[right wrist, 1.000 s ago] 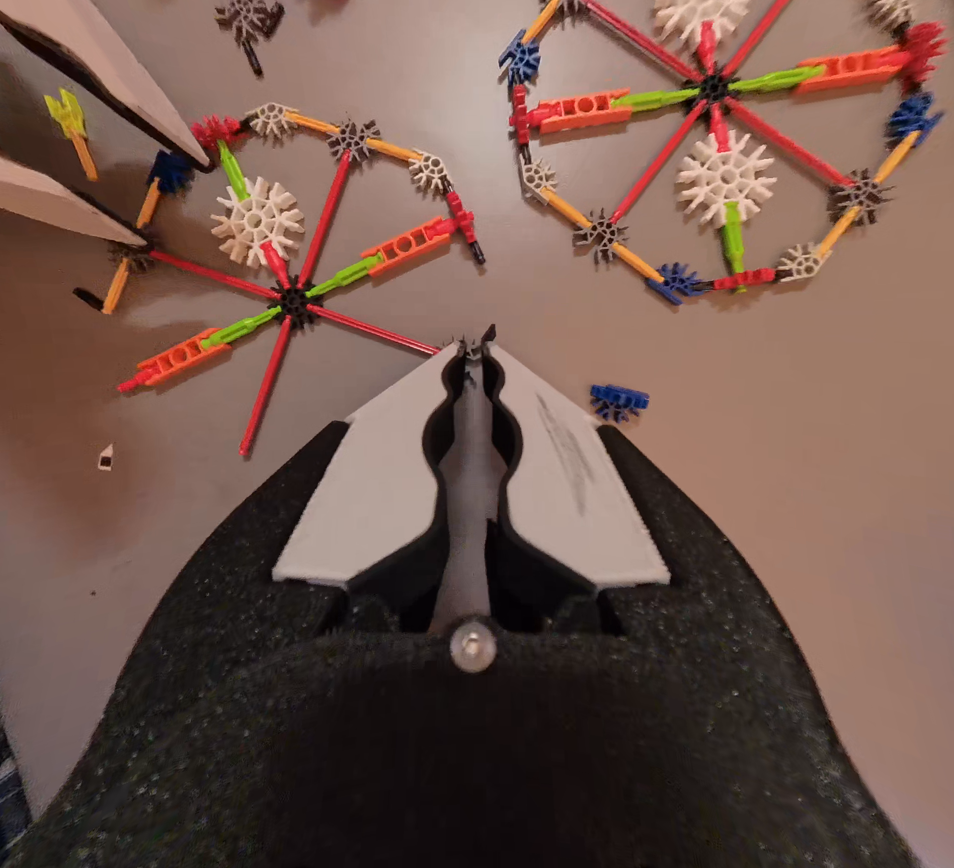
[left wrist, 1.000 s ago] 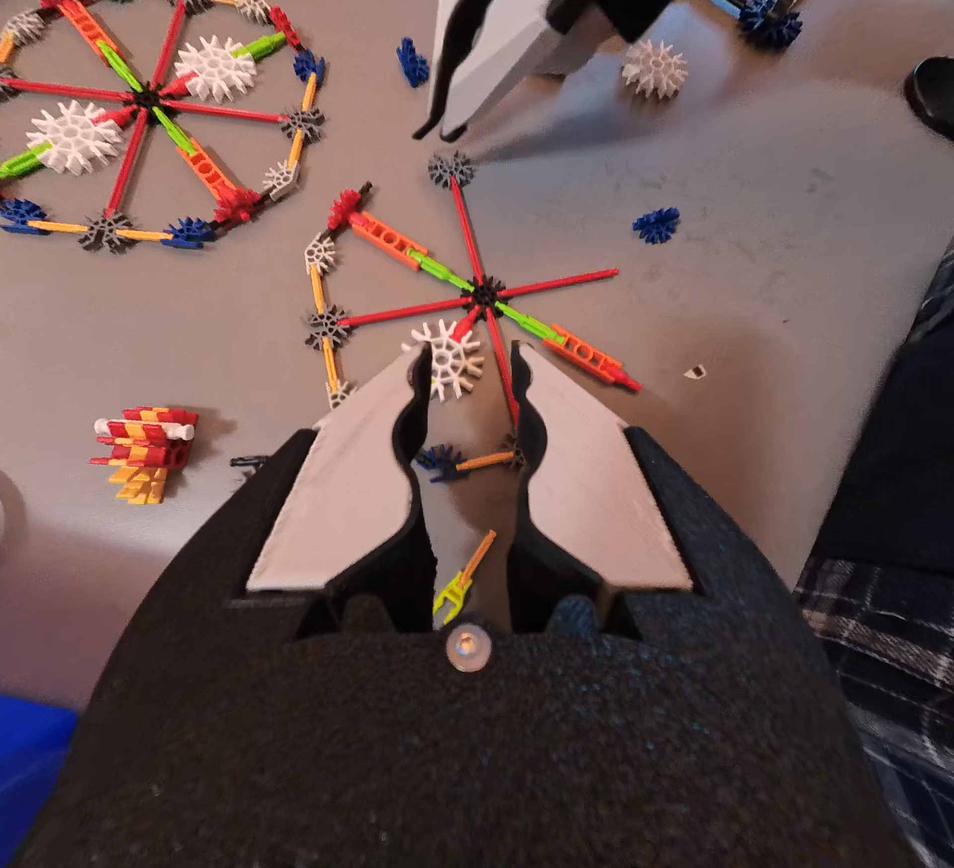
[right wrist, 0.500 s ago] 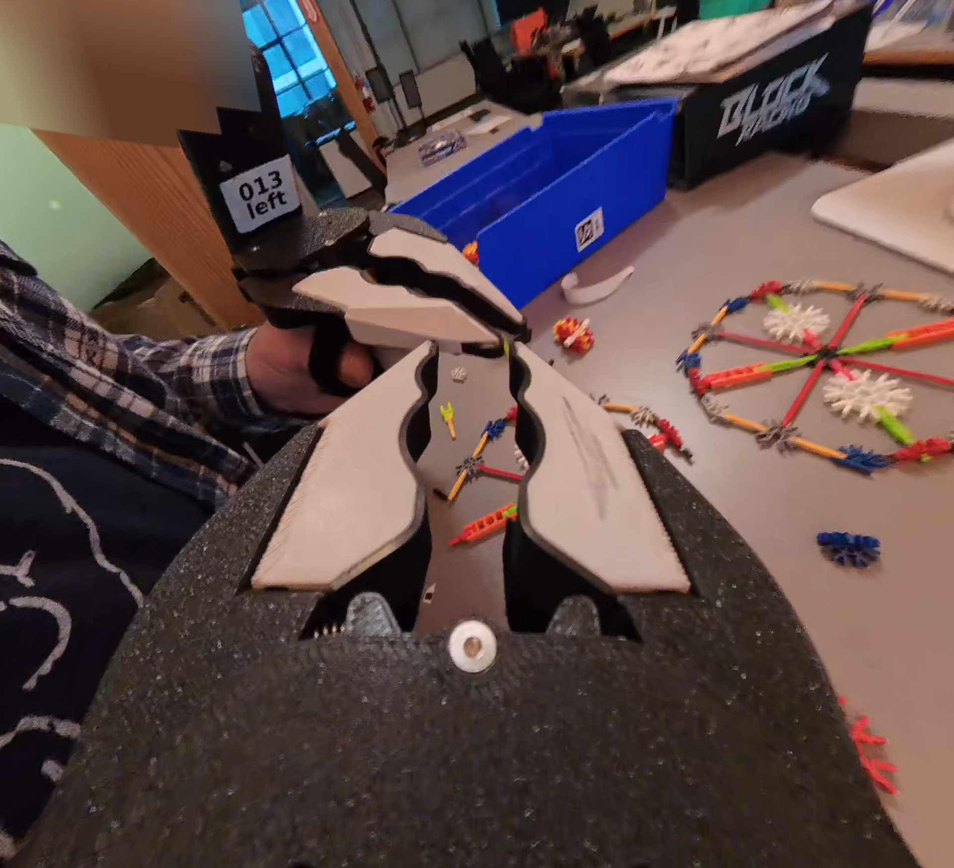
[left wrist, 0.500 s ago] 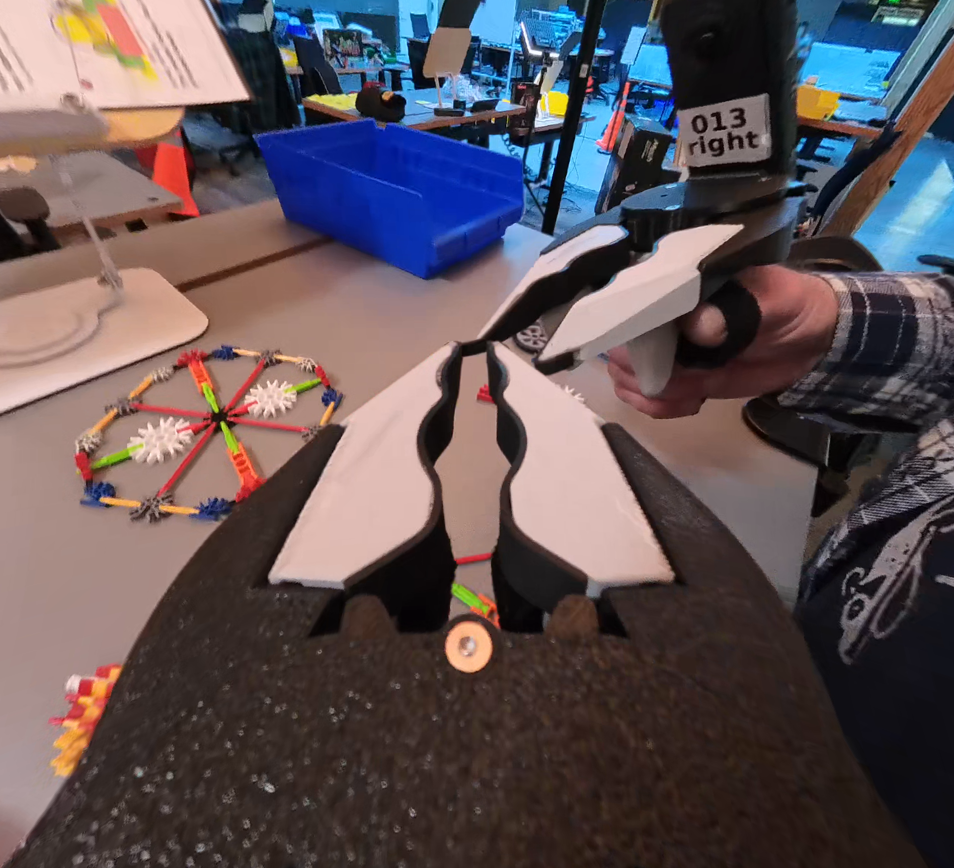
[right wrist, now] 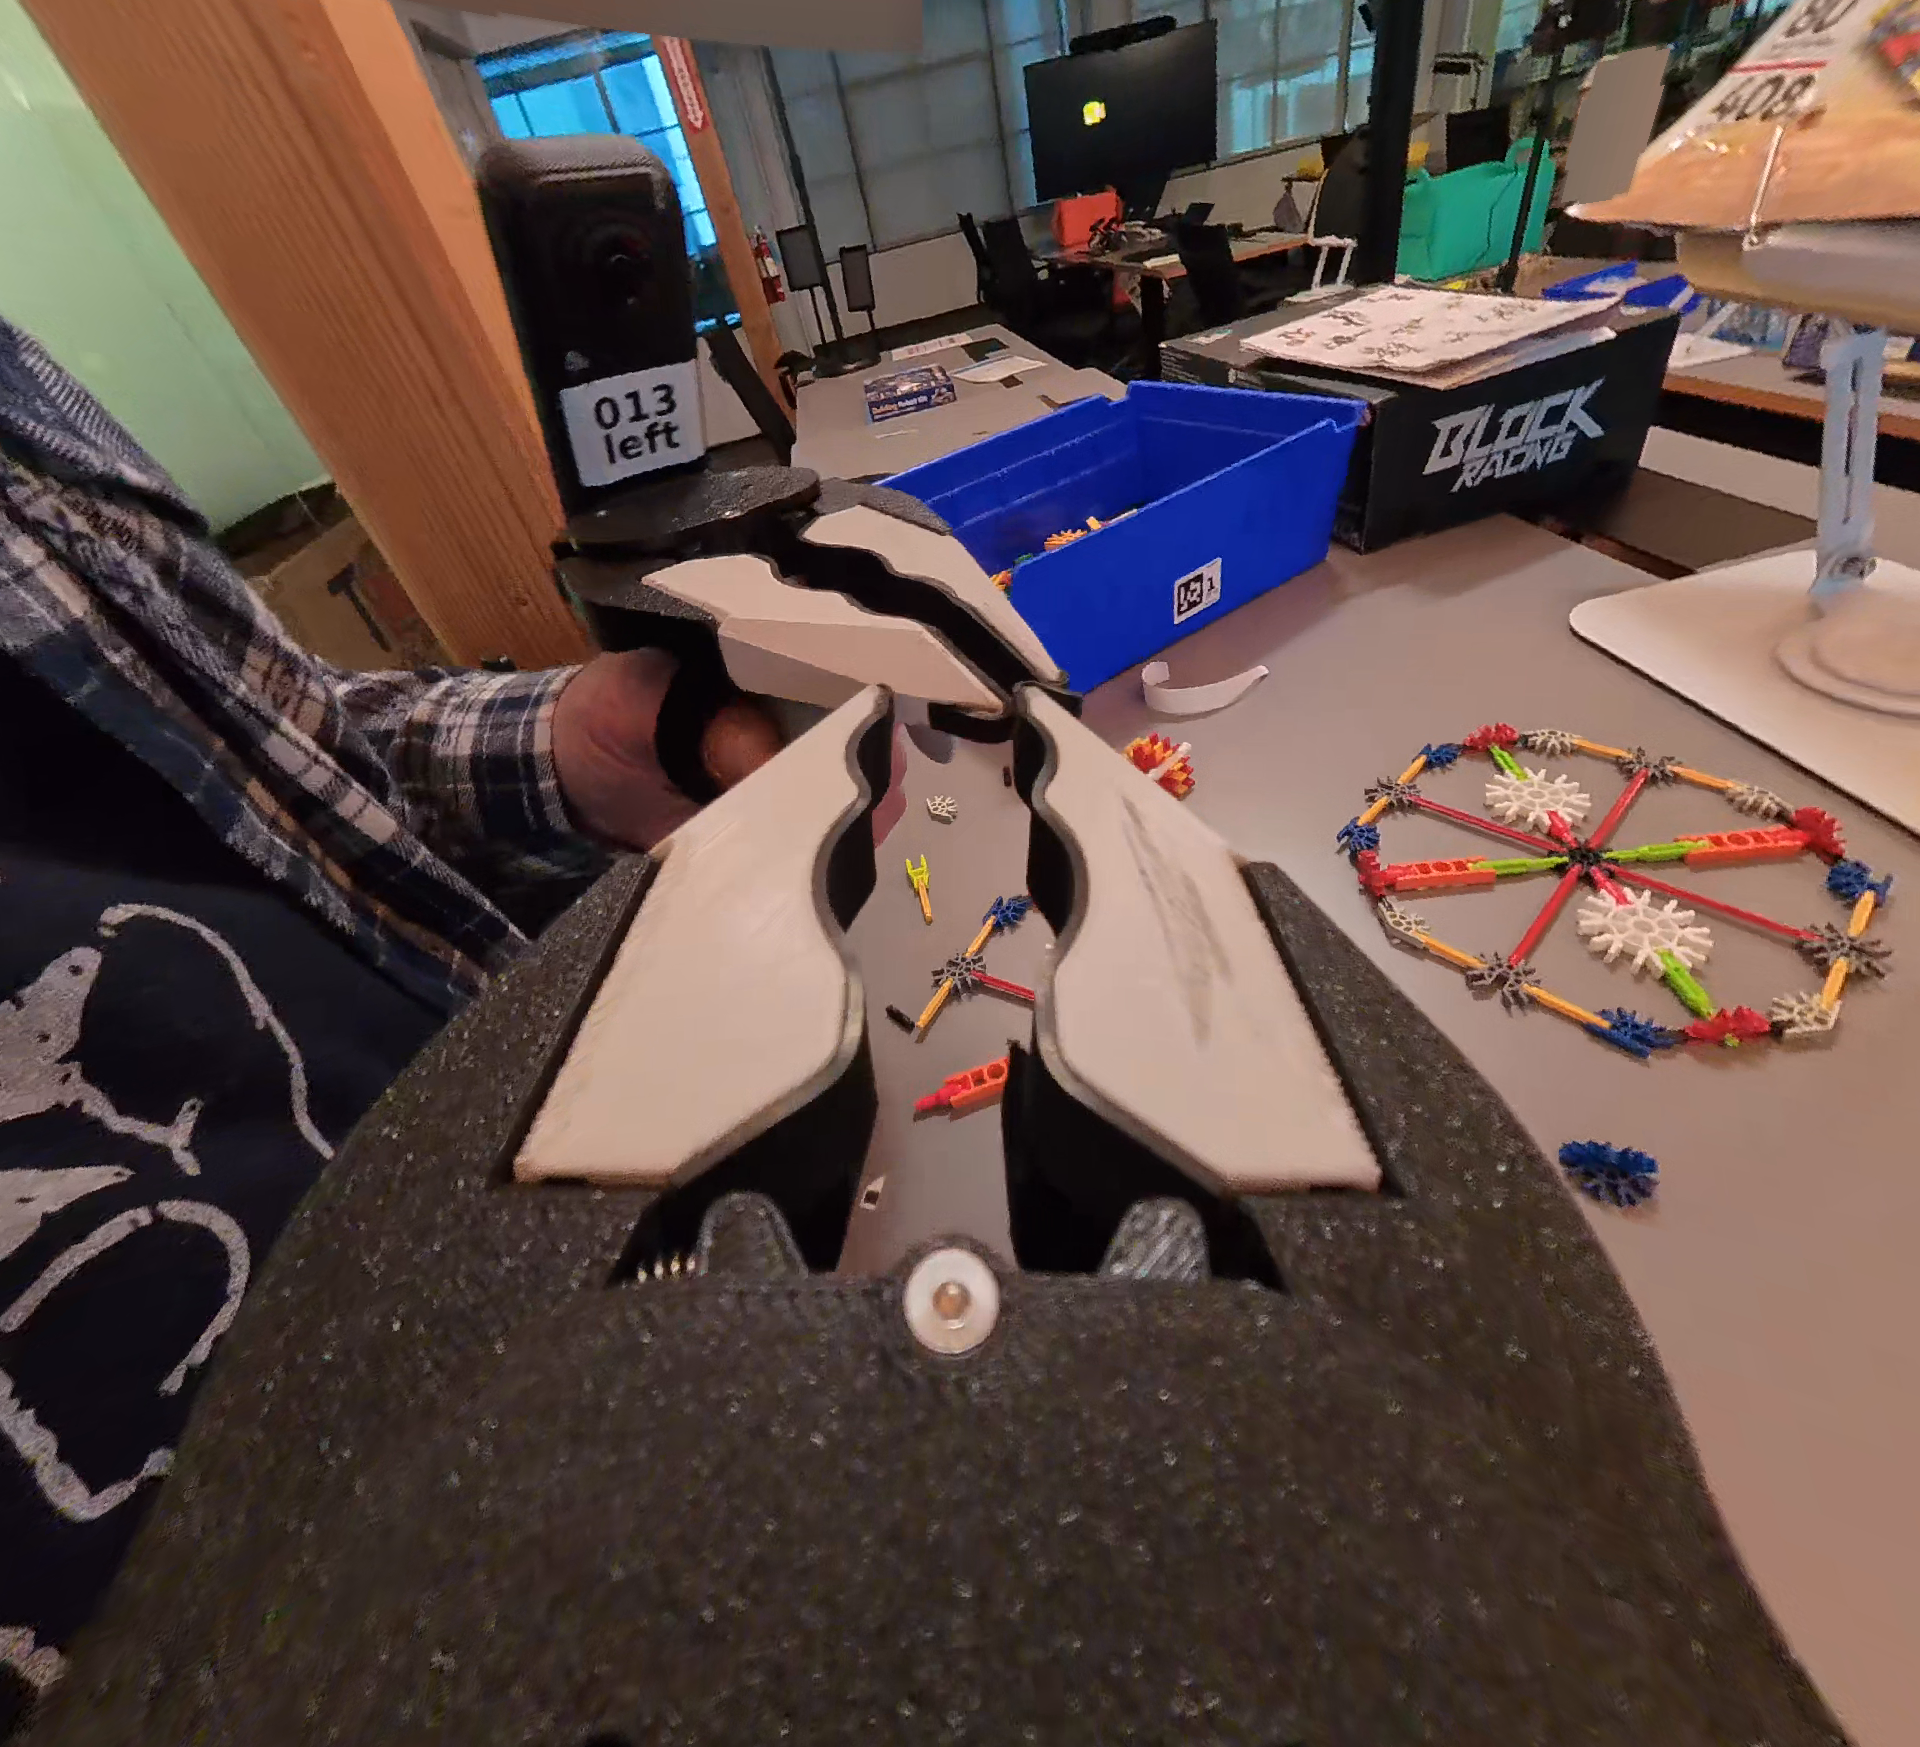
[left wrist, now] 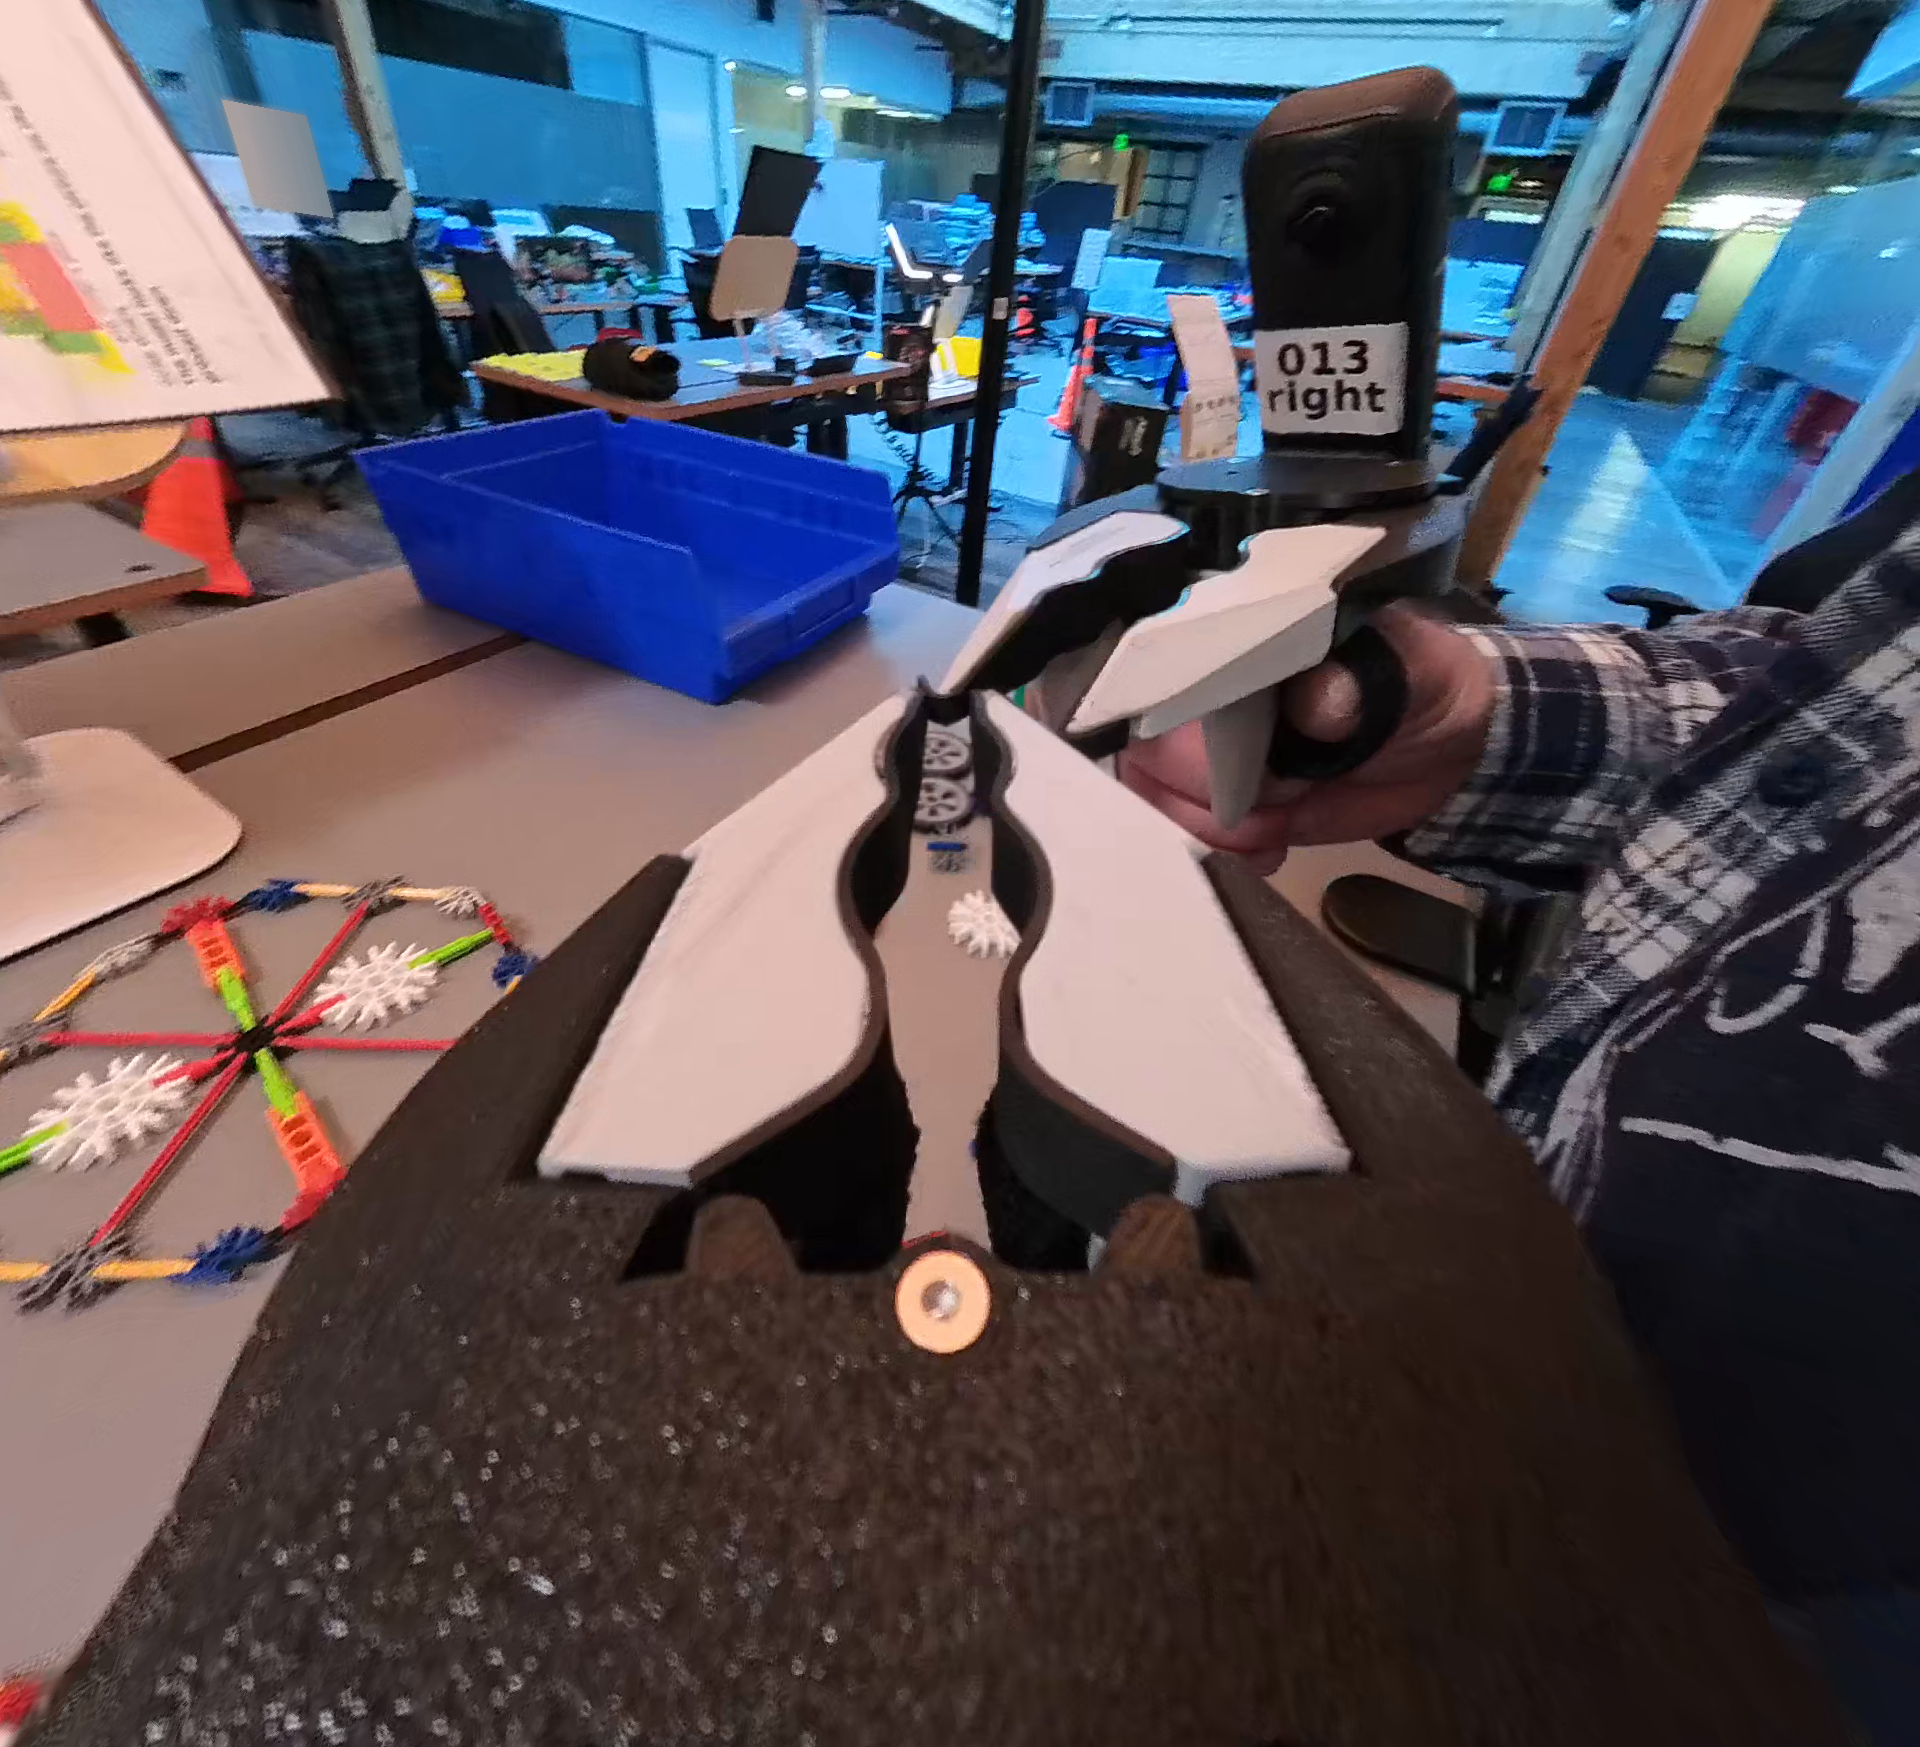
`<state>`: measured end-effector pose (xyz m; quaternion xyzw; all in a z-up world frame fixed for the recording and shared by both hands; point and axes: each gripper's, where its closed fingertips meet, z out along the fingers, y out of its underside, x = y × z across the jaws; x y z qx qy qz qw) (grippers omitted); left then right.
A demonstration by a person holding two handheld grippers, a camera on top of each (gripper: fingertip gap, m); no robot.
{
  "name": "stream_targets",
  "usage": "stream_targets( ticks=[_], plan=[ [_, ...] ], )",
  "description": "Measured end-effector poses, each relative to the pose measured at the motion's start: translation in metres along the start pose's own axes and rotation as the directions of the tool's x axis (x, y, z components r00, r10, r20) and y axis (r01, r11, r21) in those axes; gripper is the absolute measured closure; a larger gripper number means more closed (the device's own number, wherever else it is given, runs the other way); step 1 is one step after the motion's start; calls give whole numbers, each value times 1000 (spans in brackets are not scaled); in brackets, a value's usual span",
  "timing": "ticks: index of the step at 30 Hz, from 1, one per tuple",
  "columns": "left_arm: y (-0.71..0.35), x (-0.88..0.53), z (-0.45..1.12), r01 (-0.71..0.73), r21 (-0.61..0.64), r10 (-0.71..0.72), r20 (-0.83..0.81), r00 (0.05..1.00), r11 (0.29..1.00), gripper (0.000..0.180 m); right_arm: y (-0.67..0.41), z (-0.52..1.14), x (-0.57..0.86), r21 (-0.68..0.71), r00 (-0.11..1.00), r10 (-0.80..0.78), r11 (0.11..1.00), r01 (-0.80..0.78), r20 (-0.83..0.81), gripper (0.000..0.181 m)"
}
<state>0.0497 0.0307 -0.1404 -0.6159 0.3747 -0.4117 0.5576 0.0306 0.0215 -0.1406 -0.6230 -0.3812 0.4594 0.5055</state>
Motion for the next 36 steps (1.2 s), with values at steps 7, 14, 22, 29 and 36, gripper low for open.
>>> stream_targets(
  ticks=[7, 14, 22, 29, 36],
  plan=[
    [-17, 23, -1, 34, 47, -27, -130, 991, 998, 175, -13, -12, -17, 22, 995, -96, 995, 95, 31, 164],
    [-21, 43, 3, -27, -40, 19, -196, 980, 999, 175, -15, -27, -28, -65, 957, -289, 955, 288, -7, 166],
    [-16, 66, 8, -211, -135, 167, -279, 946, 968, 175, -9, -44, -40, -212, 844, -535, 829, 517, -37, 169],
    [-22, 81, 10, -391, -133, 334, -320, 887, 911, 176, -13, -54, -50, -298, 713, -701, 688, 662, -35, 172],
    [-10, 87, 14, -517, -195, 426, -371, 825, 833, 176, -2, -60, -52, -347, 655, -756, 613, 710, 3, 174]
  ],
)
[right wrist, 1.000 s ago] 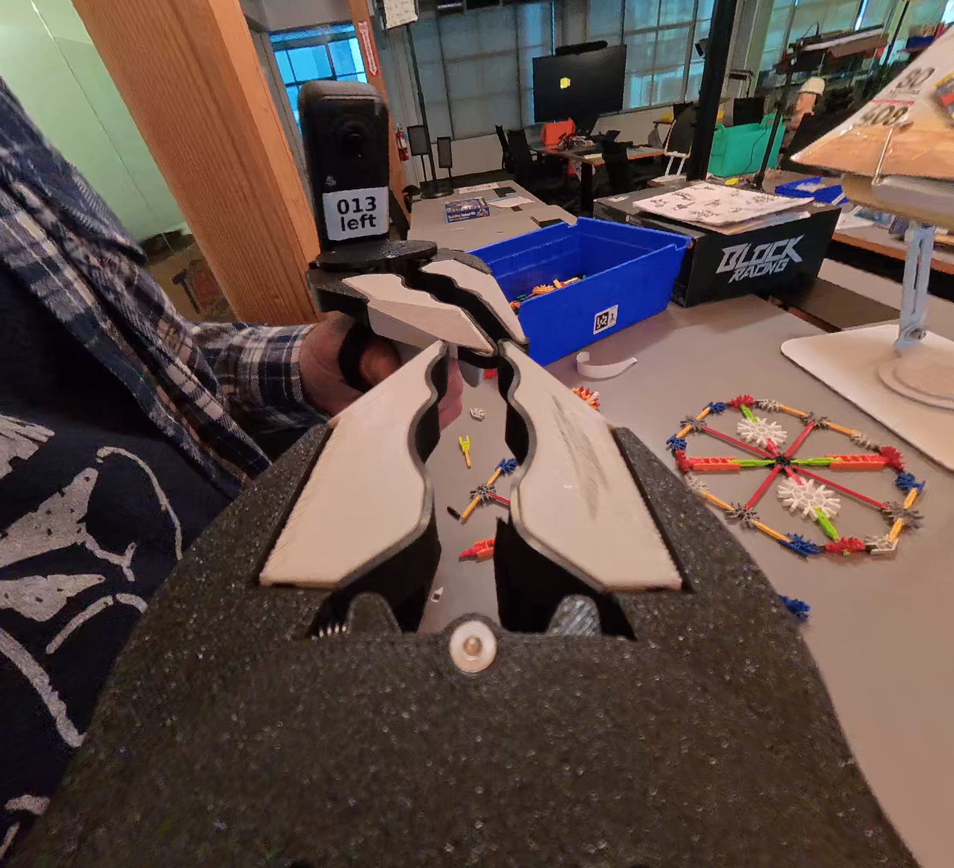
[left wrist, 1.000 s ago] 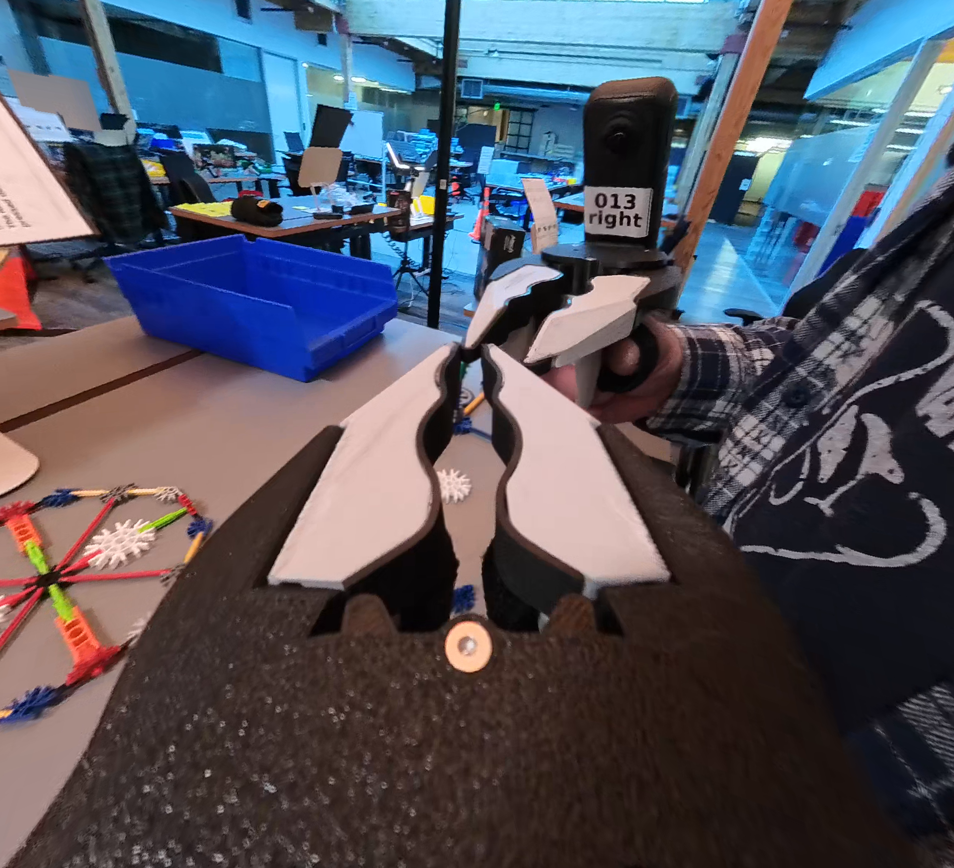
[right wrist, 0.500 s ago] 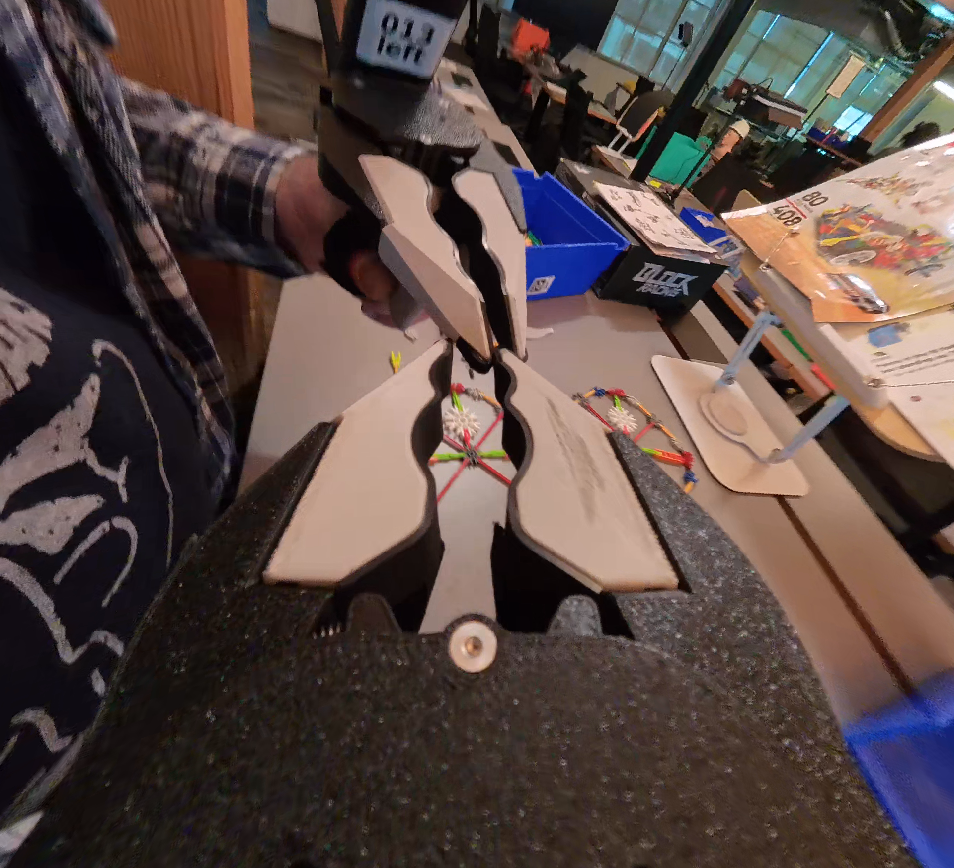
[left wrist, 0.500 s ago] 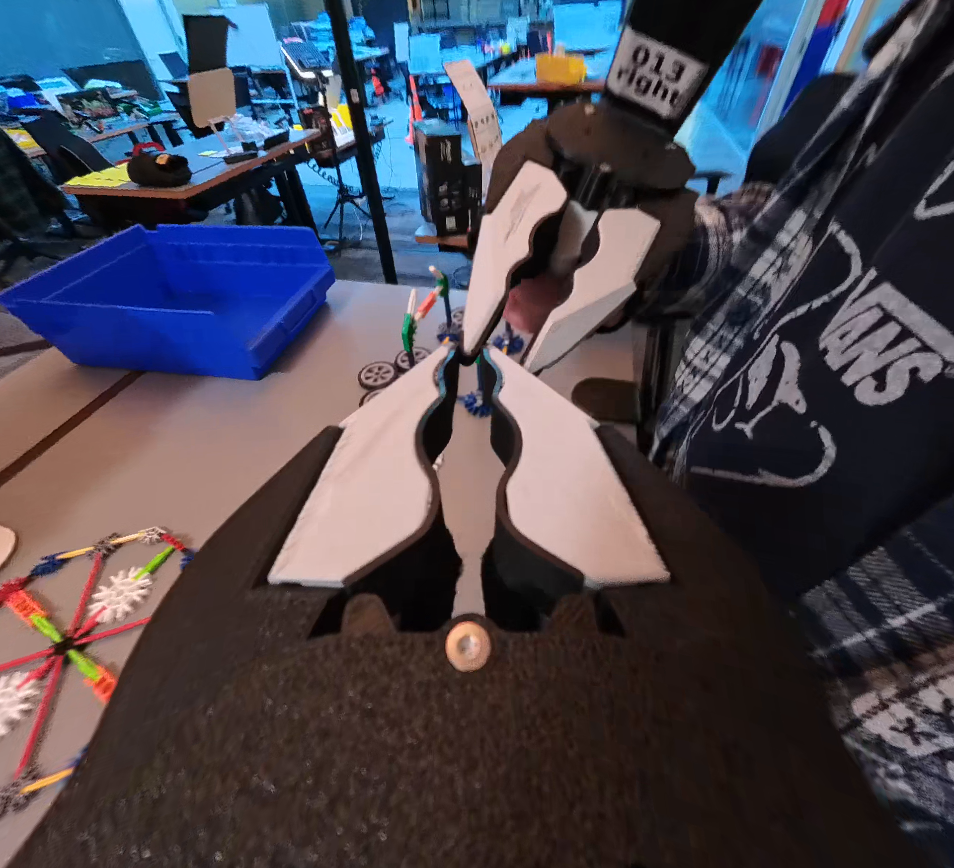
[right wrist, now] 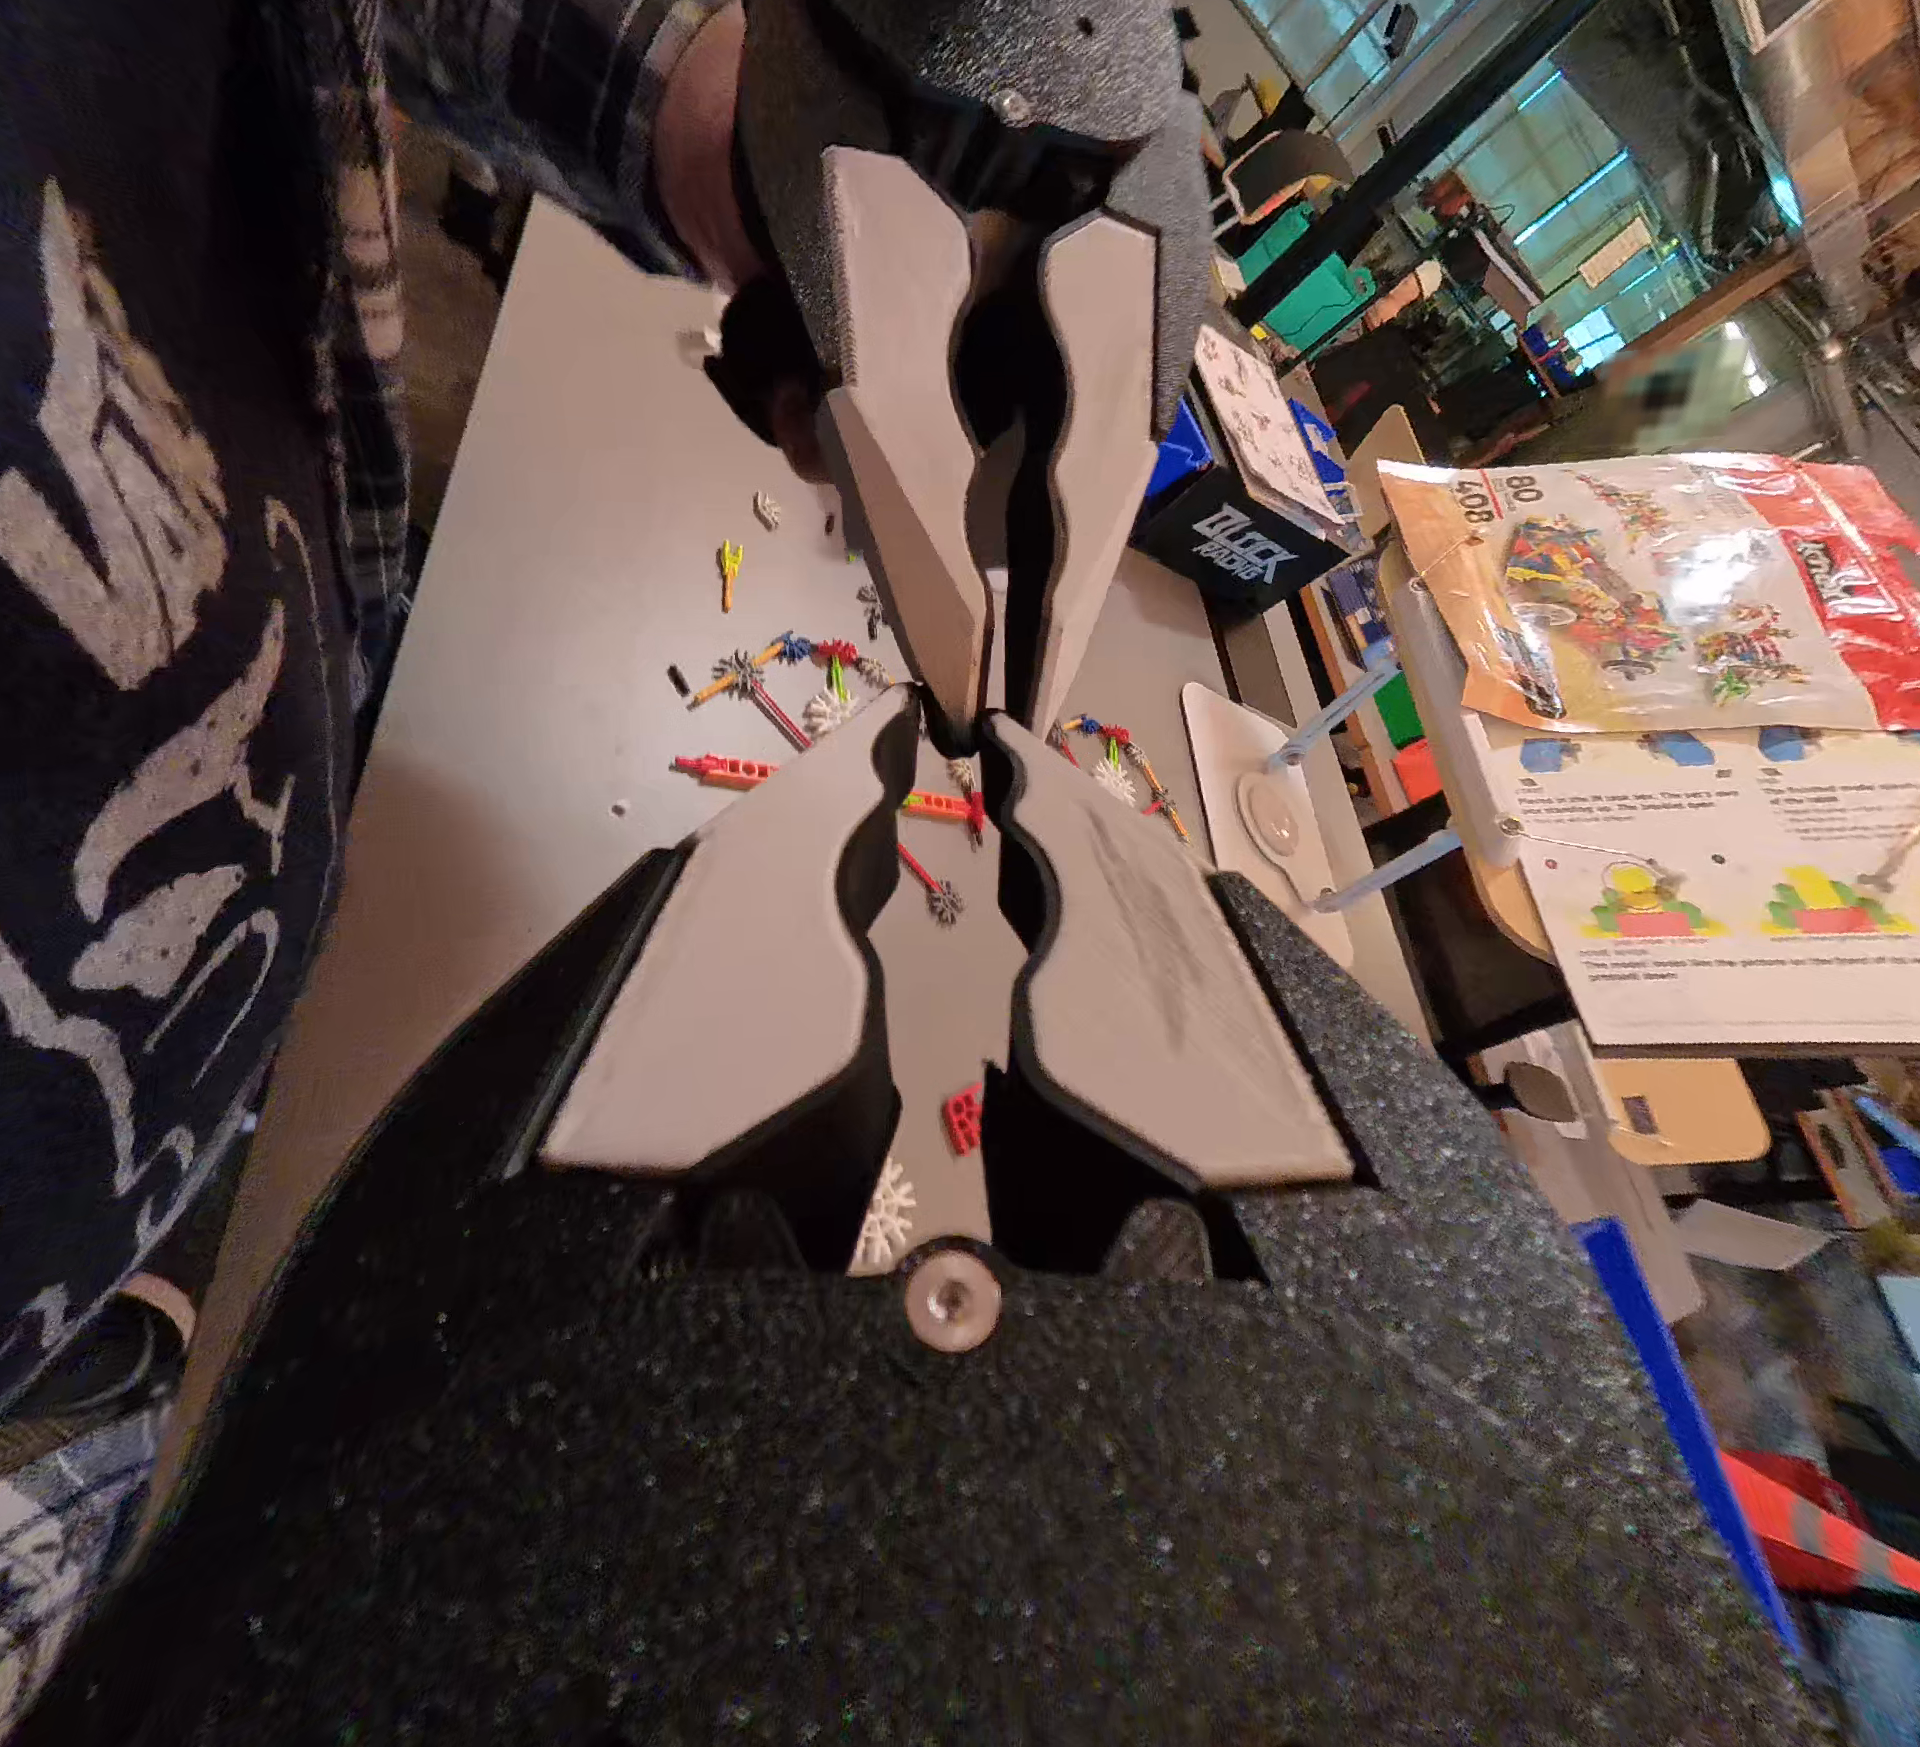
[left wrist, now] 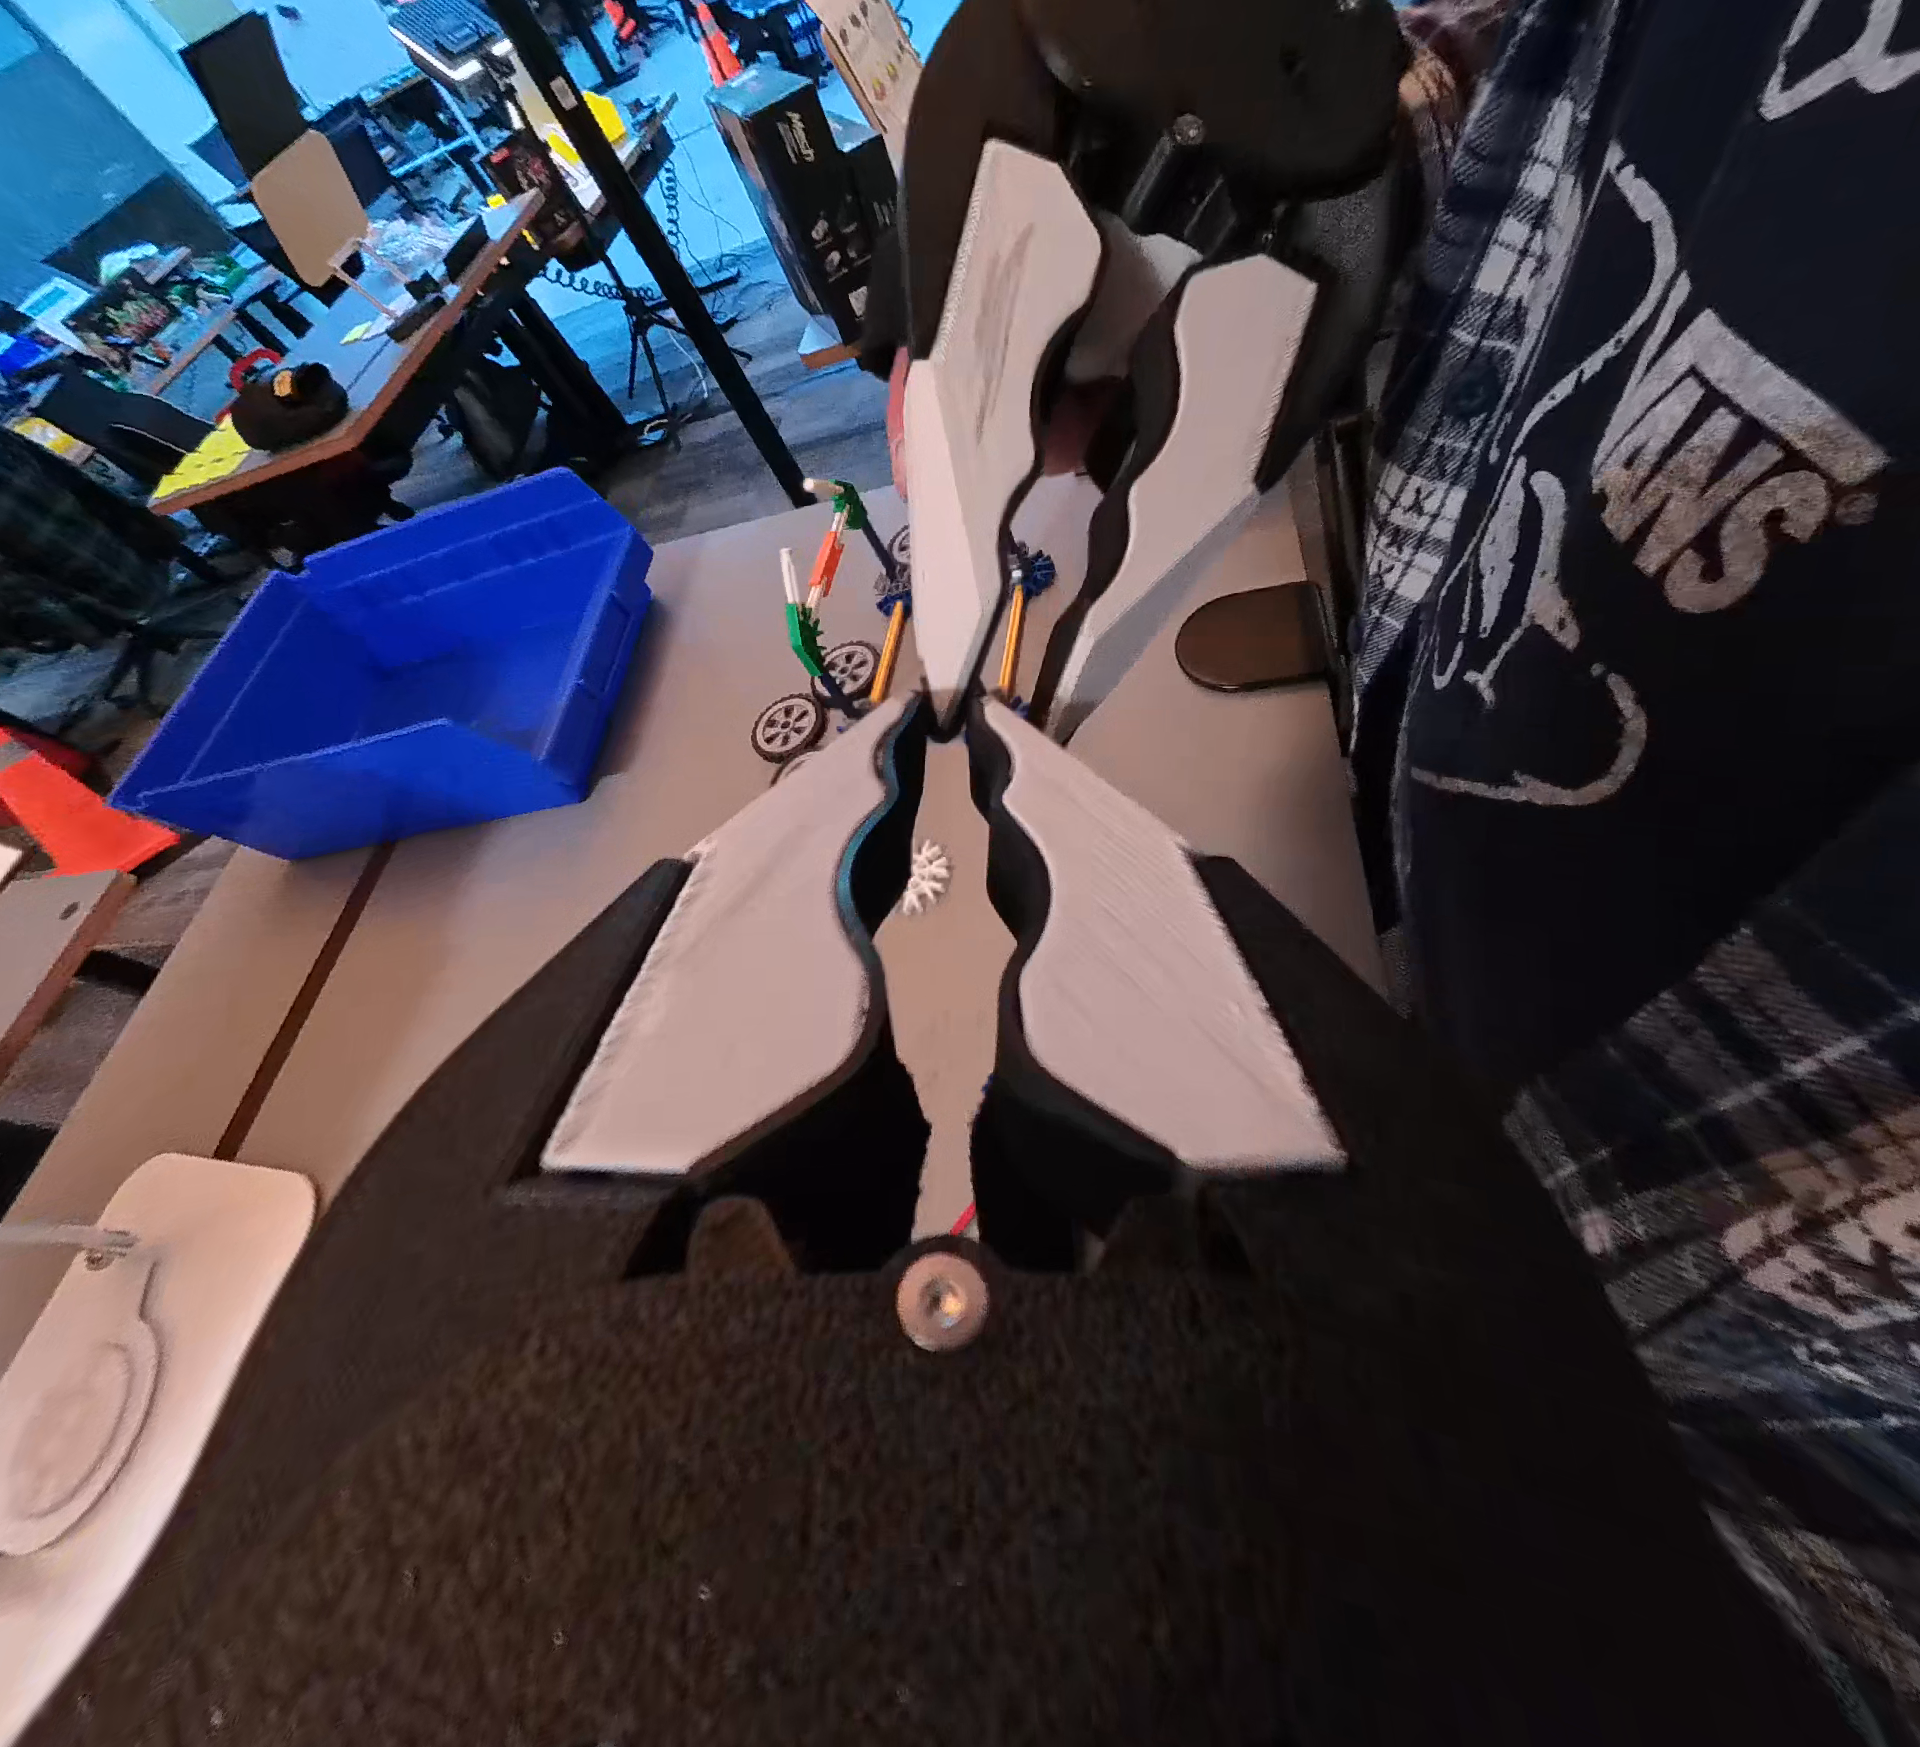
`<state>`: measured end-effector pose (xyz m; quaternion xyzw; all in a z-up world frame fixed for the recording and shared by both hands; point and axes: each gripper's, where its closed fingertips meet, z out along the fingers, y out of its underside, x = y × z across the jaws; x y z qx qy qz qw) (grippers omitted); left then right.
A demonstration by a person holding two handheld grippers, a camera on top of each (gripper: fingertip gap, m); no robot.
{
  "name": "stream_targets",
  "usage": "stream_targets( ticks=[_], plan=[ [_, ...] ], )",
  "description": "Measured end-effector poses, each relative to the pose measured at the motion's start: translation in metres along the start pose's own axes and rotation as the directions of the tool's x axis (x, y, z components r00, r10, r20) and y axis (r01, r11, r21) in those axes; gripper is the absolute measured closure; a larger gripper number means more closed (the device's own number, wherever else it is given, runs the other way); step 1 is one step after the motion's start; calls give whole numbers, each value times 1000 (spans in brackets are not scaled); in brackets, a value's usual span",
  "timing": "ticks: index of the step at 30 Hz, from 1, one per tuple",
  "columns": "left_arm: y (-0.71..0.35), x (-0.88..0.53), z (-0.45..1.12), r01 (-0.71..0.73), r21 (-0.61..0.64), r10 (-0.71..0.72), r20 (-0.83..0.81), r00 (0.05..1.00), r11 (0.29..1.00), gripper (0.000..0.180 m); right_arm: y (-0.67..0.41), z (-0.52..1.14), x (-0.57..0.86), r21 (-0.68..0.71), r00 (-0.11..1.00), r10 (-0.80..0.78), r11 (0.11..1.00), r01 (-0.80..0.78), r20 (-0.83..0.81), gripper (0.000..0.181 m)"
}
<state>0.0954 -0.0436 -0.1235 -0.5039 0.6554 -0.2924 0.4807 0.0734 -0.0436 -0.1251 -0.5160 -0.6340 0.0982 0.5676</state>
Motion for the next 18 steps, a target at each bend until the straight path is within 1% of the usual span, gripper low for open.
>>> stream_targets(
  ticks=[1, 3, 5, 6, 7, 8, 10, 12, 18],
  plan=[
    [-3, 0, -1, 13, 18, -13, -10, 1000, 1000, 176, -2, -1, 1, 9, 1000, 3, 1000, -3, -6, 174],
    [-14, -4, -6, 87, 85, -85, -26, 996, 993, 175, -8, -6, 8, 62, 999, 48, 997, -46, -27, 171],
    [-18, -12, -8, 77, 105, -80, 31, 996, 992, 174, -12, -7, 16, 99, 993, 114, 989, -109, -44, 171],
    [-20, -18, -9, 73, 109, -81, 72, 994, 991, 170, -13, -8, 19, 132, 985, 171, 977, -166, -33, 170],
    [-22, -22, -10, 74, 121, -87, 106, 991, 990, 167, -14, -9, 22, 173, 971, 238, 957, -232, -16, 171],
    [-24, -24, -11, 67, 131, -85, 130, 988, 989, 170, -13, -10, 26, 211, 951, 308, 930, -301, 0, 170],
    [-23, -28, -11, 59, 128, -81, 168, 983, 990, 173, -13, -14, 32, 275, 909, 415, 871, -407, 31, 173],
    [-24, -28, -10, 70, 141, -94, 173, 980, 988, 174, -13, -17, 34, 311, 886, 461, 835, -454, 55, 176],
    [-24, -28, -8, 67, 128, -89, 178, 980, 990, 176, -12, -17, 35, 344, 848, 521, 782, -520, 99, 175]
  ],
)
